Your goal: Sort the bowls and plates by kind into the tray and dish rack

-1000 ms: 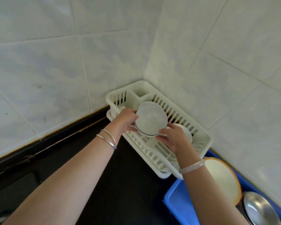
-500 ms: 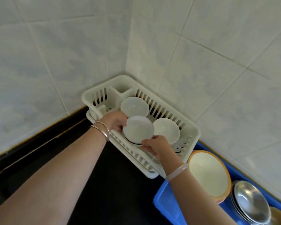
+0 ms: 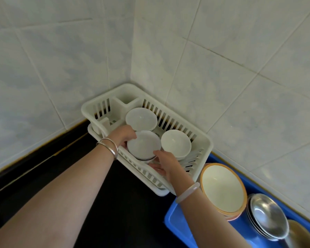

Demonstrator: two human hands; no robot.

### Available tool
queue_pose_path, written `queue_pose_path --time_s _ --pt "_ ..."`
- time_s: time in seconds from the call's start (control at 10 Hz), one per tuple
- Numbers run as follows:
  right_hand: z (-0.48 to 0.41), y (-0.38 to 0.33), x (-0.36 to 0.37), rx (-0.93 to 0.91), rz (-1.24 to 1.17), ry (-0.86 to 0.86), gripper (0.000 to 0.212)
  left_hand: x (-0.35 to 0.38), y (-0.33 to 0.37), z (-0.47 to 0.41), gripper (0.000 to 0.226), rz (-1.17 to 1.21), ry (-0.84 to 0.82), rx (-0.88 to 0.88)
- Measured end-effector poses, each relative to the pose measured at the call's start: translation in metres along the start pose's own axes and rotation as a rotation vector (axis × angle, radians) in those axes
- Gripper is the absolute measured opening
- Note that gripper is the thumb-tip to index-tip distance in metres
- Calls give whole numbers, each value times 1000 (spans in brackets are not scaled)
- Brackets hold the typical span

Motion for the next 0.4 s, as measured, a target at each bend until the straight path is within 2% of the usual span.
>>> queue_pose_path --time_s 0.1,0.2,0.3,0.4 --pt "7 -1 -1 -54 66 16 21 3 -3 1 29 -151 168 97" --pt "25 -4 -7 -108 203 4 22 7 -2 12 28 -222 286 122" --pt "51 -16 -23 -266 189 47 27 6 1 32 29 -102 425 164" --pt "101 -35 -56 -460 -94 60 21 17 -3 74 32 85 533 172"
Point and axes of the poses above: each hand's wrist, its own z-axis away from the middle knuckle, its own x-axis out of the palm, y = z × x, the point moved 1 cm from there along -z, towards the middle knuckle, and after that the axes turned 3 degrees about -z, right-handed, at the moved point
